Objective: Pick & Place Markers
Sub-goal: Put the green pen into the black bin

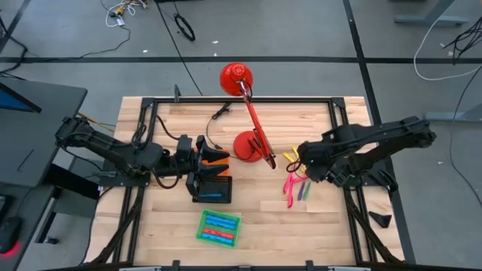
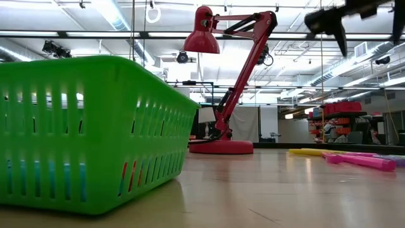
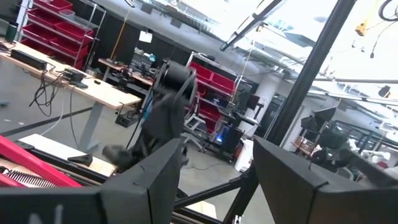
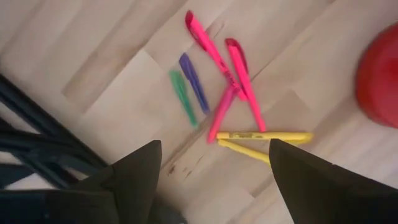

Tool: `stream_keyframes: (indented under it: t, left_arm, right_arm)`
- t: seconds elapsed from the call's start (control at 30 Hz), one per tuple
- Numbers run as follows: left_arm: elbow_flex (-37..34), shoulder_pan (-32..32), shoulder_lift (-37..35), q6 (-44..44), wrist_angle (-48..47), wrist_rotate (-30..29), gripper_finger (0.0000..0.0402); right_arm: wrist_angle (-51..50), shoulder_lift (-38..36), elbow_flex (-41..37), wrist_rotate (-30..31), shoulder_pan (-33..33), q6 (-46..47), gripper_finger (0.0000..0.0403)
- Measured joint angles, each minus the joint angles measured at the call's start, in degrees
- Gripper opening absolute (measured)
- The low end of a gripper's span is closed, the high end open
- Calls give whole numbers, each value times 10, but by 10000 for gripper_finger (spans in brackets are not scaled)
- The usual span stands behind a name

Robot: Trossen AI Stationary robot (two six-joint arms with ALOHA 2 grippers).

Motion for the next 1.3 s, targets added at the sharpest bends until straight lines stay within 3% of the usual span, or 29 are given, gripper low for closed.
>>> stream_keyframes:
  t: [0.57,0.8,1.3]
  left_arm:
    - [0,0,0,0,1,1,208]
    - [0,0,0,-5,1,1,208]
    - [0,0,0,-5,1,1,208]
  right_arm:
    - [207,-9,-270,-6,0,-2,300]
    - [277,-9,-330,-49,3,13,300]
    - [387,-9,-396,-56,33,19,300]
